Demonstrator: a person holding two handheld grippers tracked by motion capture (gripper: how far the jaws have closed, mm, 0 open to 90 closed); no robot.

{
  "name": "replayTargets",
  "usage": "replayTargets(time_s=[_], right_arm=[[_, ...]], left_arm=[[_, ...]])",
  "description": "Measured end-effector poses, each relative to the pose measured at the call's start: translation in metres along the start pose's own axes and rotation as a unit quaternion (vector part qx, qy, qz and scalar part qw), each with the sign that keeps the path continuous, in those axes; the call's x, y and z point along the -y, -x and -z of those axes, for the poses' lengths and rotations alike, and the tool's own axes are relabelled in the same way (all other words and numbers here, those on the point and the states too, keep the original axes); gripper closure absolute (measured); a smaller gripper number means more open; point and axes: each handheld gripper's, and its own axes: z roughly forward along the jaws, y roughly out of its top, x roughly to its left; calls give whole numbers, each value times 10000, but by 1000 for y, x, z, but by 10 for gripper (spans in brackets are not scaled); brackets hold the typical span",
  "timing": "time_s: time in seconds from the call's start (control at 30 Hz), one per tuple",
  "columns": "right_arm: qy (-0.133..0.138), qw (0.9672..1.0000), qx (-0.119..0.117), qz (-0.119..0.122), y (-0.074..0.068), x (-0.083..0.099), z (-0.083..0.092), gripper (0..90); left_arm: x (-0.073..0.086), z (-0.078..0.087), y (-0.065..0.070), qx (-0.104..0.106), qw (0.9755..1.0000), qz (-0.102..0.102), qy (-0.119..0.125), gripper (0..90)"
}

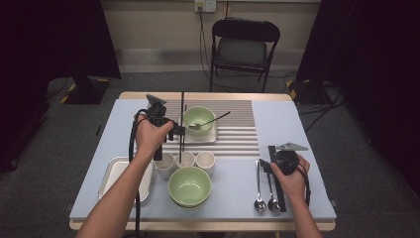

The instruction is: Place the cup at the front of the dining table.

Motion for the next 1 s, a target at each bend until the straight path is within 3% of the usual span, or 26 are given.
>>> replayTargets(time_s=[0.5, 1.0], right_arm=[[61, 9999, -104, -3, 2, 1, 3, 175], [-94, 9999, 18, 115, 6, 3, 4, 154]], left_arm=[[-1, 0, 0, 40, 9999, -107, -17, 863], [-7, -1, -3, -66, 9999, 44, 69, 863]])
